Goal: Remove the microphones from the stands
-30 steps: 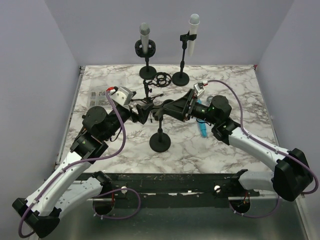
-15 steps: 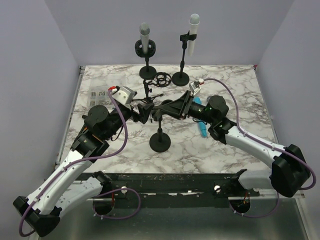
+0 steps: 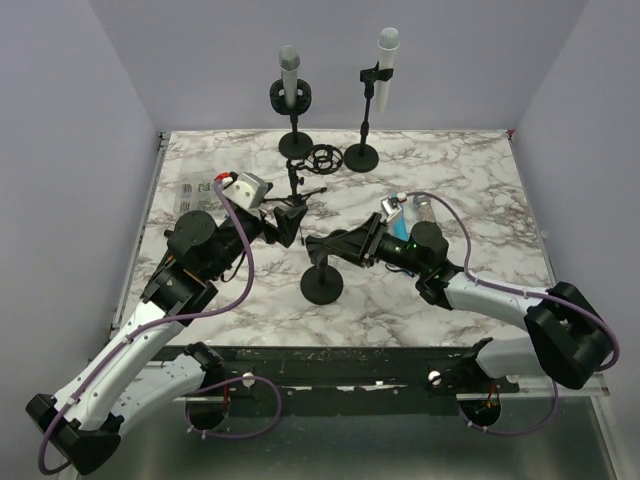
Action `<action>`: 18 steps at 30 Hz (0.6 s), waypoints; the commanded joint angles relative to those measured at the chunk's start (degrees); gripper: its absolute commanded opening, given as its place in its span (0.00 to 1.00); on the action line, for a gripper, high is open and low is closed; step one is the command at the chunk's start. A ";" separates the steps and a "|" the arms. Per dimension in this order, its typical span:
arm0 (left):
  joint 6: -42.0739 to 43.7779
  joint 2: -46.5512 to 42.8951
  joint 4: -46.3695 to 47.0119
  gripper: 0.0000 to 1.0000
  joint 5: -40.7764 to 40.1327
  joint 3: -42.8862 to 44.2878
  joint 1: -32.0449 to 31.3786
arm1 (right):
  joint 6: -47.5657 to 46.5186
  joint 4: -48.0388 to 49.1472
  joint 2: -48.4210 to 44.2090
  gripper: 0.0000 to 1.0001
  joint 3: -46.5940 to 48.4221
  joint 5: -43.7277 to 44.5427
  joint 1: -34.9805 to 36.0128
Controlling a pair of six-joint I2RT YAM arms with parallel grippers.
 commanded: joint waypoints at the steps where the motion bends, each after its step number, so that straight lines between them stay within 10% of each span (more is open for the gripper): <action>1: -0.26 -0.85 1.05 0.86 -1.03 0.06 0.42 | -1.96 -4.66 5.80 0.40 -6.68 0.06 0.52; 18: -0.38 -4.08 1.03 0.85 -9.75 -1.25 0.75 | 2.41 3.49 20.36 0.39 12.87 -1.35 3.86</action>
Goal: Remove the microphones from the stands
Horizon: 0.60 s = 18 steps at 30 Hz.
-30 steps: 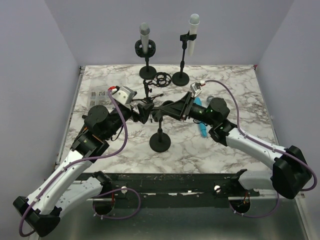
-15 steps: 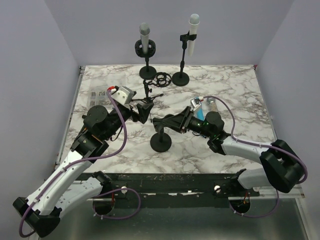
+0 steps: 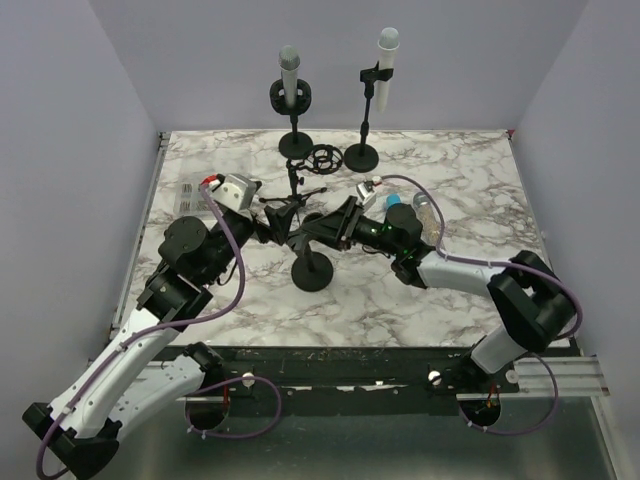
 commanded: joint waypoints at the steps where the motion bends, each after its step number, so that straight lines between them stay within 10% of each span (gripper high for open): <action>1: -0.14 -2.44 1.10 0.85 -8.15 -0.86 0.46 | 0.47 -2.63 8.50 0.38 4.78 -1.14 2.76; 9: -0.01 -4.49 1.09 0.85 -14.25 -1.38 1.15 | 5.69 5.71 22.20 0.36 15.53 -1.30 7.60; 18: -0.27 -5.05 1.08 0.85 -14.64 -1.63 1.56 | -4.31 -6.48 30.63 0.38 31.54 6.16 6.35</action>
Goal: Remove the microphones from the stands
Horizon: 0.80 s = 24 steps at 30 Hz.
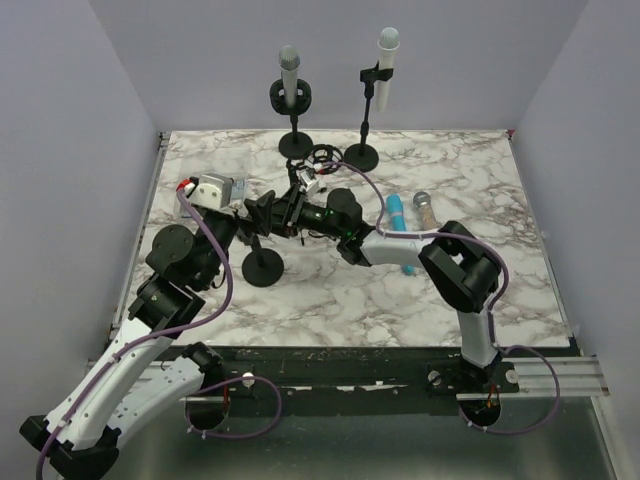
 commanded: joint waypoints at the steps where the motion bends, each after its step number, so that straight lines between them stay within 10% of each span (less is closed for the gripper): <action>1: -0.22 -1.01 1.03 0.85 -2.16 -0.87 0.41 | -9.30 -11.82 6.17 0.38 7.72 5.27 -1.10; 13: -0.74 -0.54 1.87 0.85 -1.55 -0.54 0.55 | -14.92 -20.88 11.36 0.44 18.06 7.41 -4.72; 24: -1.04 -0.42 2.05 0.86 -0.99 -0.84 0.61 | -23.14 -33.65 8.88 0.87 26.65 2.76 -4.87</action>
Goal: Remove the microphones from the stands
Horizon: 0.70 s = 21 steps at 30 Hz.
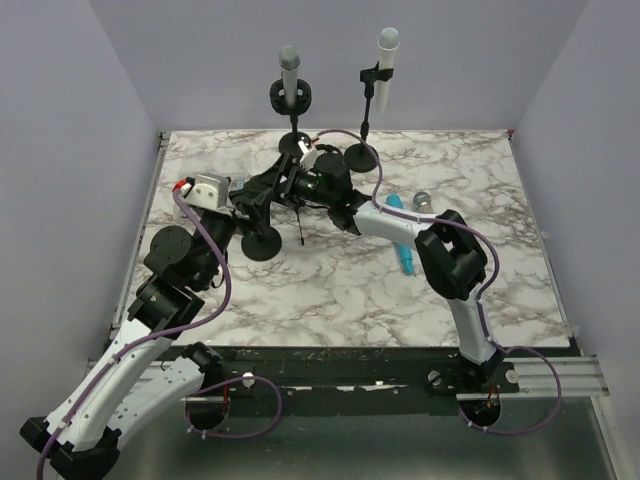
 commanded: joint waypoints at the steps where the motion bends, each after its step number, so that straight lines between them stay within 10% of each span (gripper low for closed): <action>1: -0.87 -0.02 1.18 0.86 0.08 -0.65 0.29 | -8.95 -14.56 -0.26 0.90 5.99 -0.13 -0.33; 21: -6.24 2.02 -1.04 0.87 7.31 1.25 0.46 | -40.55 -42.11 -28.65 1.00 1.67 27.37 -6.88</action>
